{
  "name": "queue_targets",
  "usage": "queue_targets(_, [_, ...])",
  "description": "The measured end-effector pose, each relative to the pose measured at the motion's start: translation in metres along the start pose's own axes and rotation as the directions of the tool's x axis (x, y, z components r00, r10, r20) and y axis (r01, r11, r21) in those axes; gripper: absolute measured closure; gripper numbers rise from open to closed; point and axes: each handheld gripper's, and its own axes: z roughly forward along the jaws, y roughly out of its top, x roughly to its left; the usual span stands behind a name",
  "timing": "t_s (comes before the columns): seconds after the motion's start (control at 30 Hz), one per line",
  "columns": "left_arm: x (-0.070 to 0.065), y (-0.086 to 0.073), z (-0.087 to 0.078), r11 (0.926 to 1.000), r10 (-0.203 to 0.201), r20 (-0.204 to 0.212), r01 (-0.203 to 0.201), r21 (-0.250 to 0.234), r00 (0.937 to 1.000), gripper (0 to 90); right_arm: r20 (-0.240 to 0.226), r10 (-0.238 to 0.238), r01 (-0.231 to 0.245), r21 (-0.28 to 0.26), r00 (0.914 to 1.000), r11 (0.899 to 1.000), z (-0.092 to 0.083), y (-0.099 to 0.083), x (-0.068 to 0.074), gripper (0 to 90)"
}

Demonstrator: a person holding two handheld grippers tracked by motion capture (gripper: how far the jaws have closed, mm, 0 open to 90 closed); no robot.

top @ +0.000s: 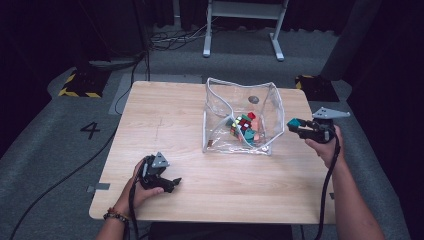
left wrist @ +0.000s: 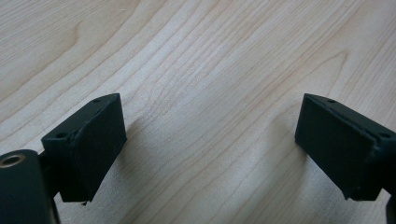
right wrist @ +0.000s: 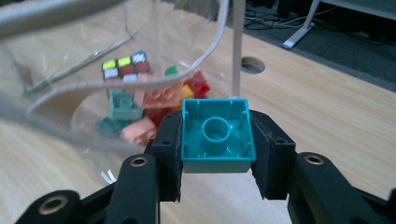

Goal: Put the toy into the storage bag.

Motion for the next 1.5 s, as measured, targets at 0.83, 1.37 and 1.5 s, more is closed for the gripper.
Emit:
queue_targets(0.83, [0.000,0.000,0.000,1.0000,0.000,0.000,0.000,0.000,1.0000,8.9,0.035,-0.053,0.055,-0.051,0.9980,0.997,-0.007,0.074,0.001,59.4])
queue_targets(1.37, [0.000,0.000,0.000,1.0000,0.000,0.000,0.000,0.000,1.0000,8.9,-0.009,-0.127,0.126,-0.097,0.9918,0.987,-0.012,0.114,0.030,59.4])
queue_targets(1.5, [0.000,0.000,0.000,1.0000,0.000,0.000,0.000,0.000,1.0000,8.9,-0.022,-0.141,0.139,-0.097,0.9897,0.986,-0.012,0.118,0.037,59.4])
